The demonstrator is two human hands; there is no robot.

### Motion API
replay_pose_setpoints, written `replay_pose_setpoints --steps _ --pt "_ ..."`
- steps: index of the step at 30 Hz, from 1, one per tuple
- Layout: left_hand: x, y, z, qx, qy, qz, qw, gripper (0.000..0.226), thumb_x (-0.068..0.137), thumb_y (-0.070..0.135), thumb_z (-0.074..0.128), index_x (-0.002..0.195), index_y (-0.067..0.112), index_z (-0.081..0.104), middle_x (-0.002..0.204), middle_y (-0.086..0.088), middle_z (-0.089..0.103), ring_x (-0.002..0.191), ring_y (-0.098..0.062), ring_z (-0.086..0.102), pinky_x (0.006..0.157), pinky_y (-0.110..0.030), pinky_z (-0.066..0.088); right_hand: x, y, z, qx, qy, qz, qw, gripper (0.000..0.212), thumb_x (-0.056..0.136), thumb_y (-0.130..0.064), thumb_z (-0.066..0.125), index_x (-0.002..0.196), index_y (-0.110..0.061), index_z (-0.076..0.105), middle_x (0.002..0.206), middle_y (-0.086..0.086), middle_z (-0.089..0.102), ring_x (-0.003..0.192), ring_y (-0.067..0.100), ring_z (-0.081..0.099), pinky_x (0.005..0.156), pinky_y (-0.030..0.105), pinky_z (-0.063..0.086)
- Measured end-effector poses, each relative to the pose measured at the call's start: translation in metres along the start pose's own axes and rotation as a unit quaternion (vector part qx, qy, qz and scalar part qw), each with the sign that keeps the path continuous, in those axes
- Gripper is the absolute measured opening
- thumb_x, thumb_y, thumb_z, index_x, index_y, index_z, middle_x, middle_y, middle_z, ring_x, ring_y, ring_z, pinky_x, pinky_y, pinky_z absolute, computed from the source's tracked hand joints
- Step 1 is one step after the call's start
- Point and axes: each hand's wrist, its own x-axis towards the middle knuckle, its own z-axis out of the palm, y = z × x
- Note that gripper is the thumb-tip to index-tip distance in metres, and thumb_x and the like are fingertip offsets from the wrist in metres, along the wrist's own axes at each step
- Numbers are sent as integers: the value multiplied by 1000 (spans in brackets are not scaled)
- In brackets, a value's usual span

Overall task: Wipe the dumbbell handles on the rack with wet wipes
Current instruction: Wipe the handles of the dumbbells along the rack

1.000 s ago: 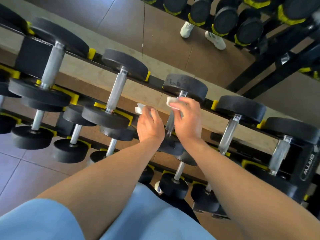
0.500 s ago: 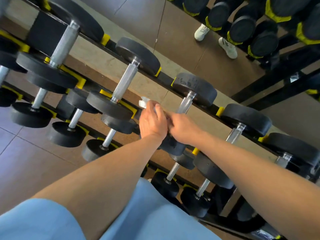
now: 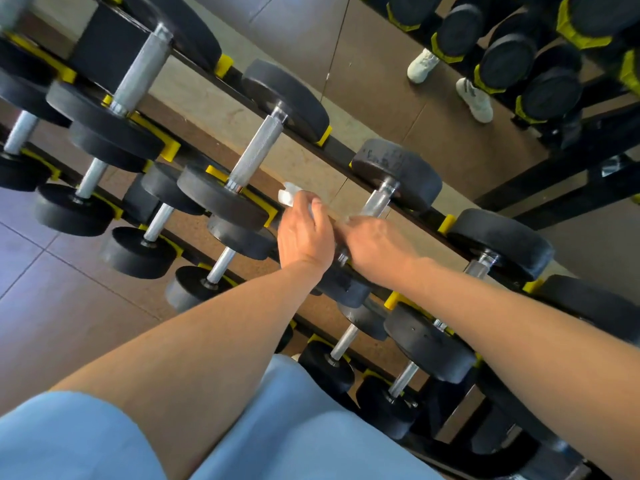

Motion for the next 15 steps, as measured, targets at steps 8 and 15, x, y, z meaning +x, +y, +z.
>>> replay_pose_setpoints --steps 8,15 --pt "0 0 -1 7 -13 4 1000 31 101 36 27 111 23 53 101 2 60 88 -12 54 75 -28 37 -37 6 -8 272 202 133 931 25 105 -27 48 121 -15 63 104 -3 73 97 6 69 77 20 57" --pt "-1 1 0 8 -16 5 1000 37 99 40 23 112 23 53 105 2 61 93 -13 57 79 -29 42 -6 15 -4 47 60 22 997 24 97 -20 45 107 -16 66 112 5 69 120 22 58 103 37 47"
